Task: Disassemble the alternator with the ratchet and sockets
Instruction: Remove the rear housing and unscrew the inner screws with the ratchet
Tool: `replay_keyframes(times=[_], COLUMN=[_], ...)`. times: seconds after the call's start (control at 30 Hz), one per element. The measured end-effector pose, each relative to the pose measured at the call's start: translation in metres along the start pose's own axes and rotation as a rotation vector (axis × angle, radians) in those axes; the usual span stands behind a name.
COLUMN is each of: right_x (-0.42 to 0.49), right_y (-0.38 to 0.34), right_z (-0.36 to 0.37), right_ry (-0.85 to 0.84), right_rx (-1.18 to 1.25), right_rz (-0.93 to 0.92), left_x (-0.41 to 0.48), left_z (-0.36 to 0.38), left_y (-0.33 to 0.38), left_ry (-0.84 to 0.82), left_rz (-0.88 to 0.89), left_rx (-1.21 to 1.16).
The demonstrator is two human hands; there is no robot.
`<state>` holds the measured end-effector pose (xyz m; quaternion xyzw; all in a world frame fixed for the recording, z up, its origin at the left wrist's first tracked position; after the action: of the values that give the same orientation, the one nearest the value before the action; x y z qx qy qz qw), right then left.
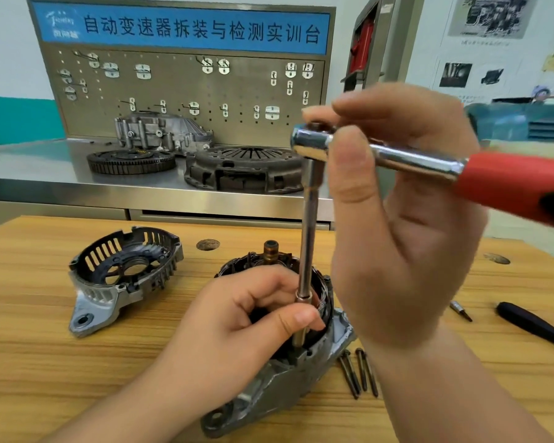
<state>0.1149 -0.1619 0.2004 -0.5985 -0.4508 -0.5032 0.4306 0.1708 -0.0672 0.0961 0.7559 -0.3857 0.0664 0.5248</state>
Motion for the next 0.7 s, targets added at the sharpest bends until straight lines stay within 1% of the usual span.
replay_keyframes(times=[0.03, 0.07, 0.13, 0.17, 0.2, 0.23, 0.27, 0.3, 0.33, 0.37, 0.43, 0.47, 0.5, 0.53, 0.57, 0.63, 0.67, 0.7], right_x=[-0.001, -0.002, -0.011, -0.019, -0.024, -0.024, -0.023, -0.019, -0.013, -0.005, 0.006, 0.006, 0.004, 0.003, 0.002, -0.005, -0.011, -0.017], right_y=[0.006, 0.019, 0.047, 0.057, 0.061, 0.061, 0.059, 0.056, 0.052, 0.043, 0.018, 0.008, 0.005, 0.01, 0.021, 0.049, 0.06, 0.066], right_z=[-0.002, -0.001, 0.015, 0.026, 0.036, 0.042, 0.045, 0.043, 0.036, 0.026, 0.009, 0.006, 0.004, 0.001, -0.001, 0.008, 0.02, 0.032], right_ry=[0.031, 0.061, 0.108, 0.106, 0.081, 0.05, 0.024, 0.002, -0.019, -0.043, -0.078, -0.081, -0.066, -0.039, -0.006, 0.042, 0.04, 0.017], right_rx=[0.08, 0.258, 0.719, 0.916, 1.063, 1.157, 1.197, 1.17, 1.046, 0.84, 0.311, 0.103, 0.008, 0.036, 0.154, 0.587, 0.834, 1.054], right_rz=[0.062, 0.193, 0.5, 0.621, 0.696, 0.73, 0.722, 0.682, 0.595, 0.469, 0.17, 0.063, 0.017, 0.051, 0.153, 0.449, 0.59, 0.687], left_x=[0.0, 0.0, 0.0, 0.0, 0.0, 0.0, 0.0, 0.0, -0.001, -0.001, -0.001, 0.0, 0.0, 0.0, 0.0, 0.001, 0.001, 0.001], left_z=[0.0, 0.001, 0.003, 0.004, 0.004, 0.004, 0.003, 0.003, 0.002, 0.001, 0.0, 0.0, 0.001, 0.001, 0.001, 0.002, 0.003, 0.005], left_y=[0.0, 0.0, 0.0, 0.001, 0.002, 0.001, -0.001, -0.002, -0.003, -0.004, -0.005, -0.006, -0.006, -0.007, -0.007, -0.005, -0.004, -0.003], left_ry=[-0.003, -0.011, -0.035, -0.043, -0.046, -0.046, -0.045, -0.042, -0.037, -0.028, -0.012, -0.009, -0.008, -0.007, -0.005, -0.015, -0.029, -0.041], left_rz=[0.003, -0.003, -0.006, 0.002, 0.003, -0.007, -0.023, -0.034, -0.04, -0.043, -0.047, -0.049, -0.05, -0.051, -0.05, -0.038, -0.031, -0.025], left_rx=[0.005, 0.006, 0.025, 0.034, 0.03, 0.018, 0.006, -0.002, -0.01, -0.023, -0.037, -0.035, -0.032, -0.032, -0.032, -0.034, -0.035, -0.033])
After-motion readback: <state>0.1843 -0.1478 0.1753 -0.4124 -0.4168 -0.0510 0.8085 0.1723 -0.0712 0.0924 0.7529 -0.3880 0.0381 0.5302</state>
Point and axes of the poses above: each hand's wrist, its own x-axis towards the middle knuckle, its own z-axis out of the palm, y = z × x, the point moved 10 cm from there along x, towards the middle knuckle, and after that the axes turned 9 degrees about -y, right-handed, at the moved point
